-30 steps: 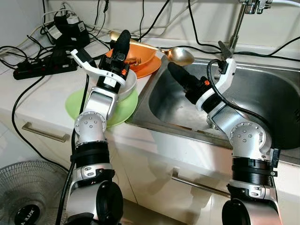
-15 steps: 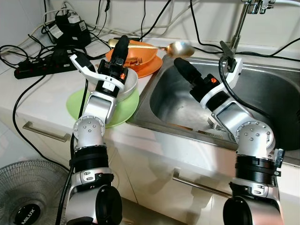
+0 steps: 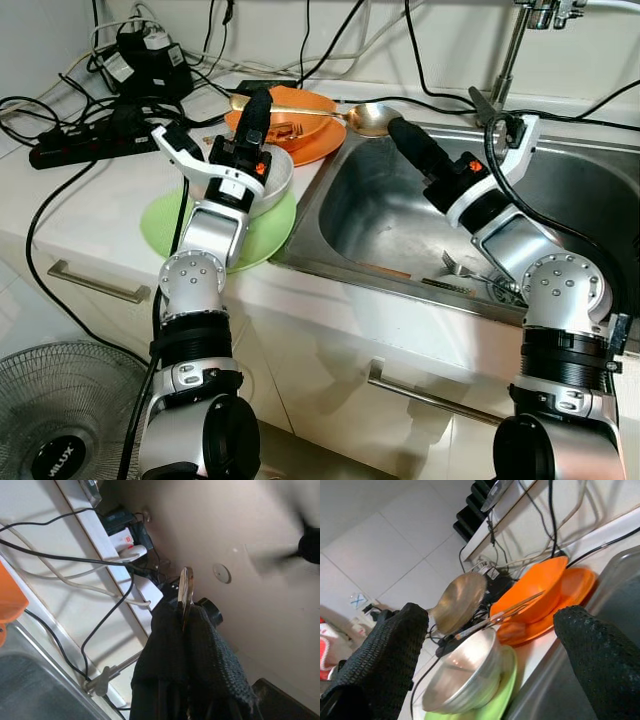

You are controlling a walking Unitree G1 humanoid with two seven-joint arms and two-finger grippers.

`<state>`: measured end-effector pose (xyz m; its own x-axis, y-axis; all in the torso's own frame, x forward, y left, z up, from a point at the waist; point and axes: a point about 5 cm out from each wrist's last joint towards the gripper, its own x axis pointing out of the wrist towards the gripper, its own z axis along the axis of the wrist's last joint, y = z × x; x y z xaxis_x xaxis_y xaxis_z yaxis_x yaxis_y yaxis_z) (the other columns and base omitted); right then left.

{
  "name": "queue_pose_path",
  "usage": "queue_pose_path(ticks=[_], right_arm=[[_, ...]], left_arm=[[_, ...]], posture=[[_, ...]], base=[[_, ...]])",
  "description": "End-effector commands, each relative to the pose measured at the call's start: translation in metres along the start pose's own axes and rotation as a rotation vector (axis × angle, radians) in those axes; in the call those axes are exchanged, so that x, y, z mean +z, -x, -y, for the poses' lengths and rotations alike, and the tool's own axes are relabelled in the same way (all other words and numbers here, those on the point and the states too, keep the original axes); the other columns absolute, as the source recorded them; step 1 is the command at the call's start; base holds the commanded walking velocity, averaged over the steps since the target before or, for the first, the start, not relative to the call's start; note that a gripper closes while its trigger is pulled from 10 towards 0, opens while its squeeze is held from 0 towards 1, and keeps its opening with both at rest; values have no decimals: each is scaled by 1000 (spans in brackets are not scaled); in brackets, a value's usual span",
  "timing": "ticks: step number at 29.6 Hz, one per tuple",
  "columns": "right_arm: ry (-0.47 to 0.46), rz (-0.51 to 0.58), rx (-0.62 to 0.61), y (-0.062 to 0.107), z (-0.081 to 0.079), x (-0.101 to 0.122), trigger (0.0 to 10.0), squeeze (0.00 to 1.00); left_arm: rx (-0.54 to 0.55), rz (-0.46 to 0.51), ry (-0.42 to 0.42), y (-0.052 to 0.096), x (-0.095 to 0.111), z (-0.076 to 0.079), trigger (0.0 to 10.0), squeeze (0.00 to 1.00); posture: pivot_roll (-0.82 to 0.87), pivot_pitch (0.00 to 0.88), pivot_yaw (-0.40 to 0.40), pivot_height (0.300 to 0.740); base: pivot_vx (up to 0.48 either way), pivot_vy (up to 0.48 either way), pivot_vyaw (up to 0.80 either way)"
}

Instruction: Kitchen organization

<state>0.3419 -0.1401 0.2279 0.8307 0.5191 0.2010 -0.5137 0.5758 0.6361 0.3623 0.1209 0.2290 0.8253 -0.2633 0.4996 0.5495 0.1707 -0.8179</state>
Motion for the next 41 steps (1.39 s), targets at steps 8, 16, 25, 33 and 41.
queue_pose_path(ticks=[8, 16, 25, 33, 41], right_arm=[[-14, 14, 46, -10, -10, -3, 0, 0], [-48, 20, 65, -16, -15, -8, 0, 0], [-85, 44, 72, -19, -16, -10, 0, 0], [-95, 58, 67, -19, -16, -8, 0, 0], [-104, 59, 61, -20, -15, -8, 0, 0]], left_arm=[[-4, -20, 35, 1, -11, 1, 0, 0], [-13, -46, 64, 1, -22, 4, 0, 0], [-14, -65, 86, 3, -29, 4, 0, 0], [-13, -66, 88, 4, -29, 4, 0, 0], [-14, -64, 86, 4, -29, 4, 0, 0]], posture=[[-107, 0, 130, 740], [-107, 0, 128, 740], [-105, 0, 129, 740], [-106, 0, 129, 740], [-108, 0, 126, 740]], base=[[0, 0, 0], [0, 0, 0], [0, 0, 0], [0, 0, 0], [0, 0, 0]])
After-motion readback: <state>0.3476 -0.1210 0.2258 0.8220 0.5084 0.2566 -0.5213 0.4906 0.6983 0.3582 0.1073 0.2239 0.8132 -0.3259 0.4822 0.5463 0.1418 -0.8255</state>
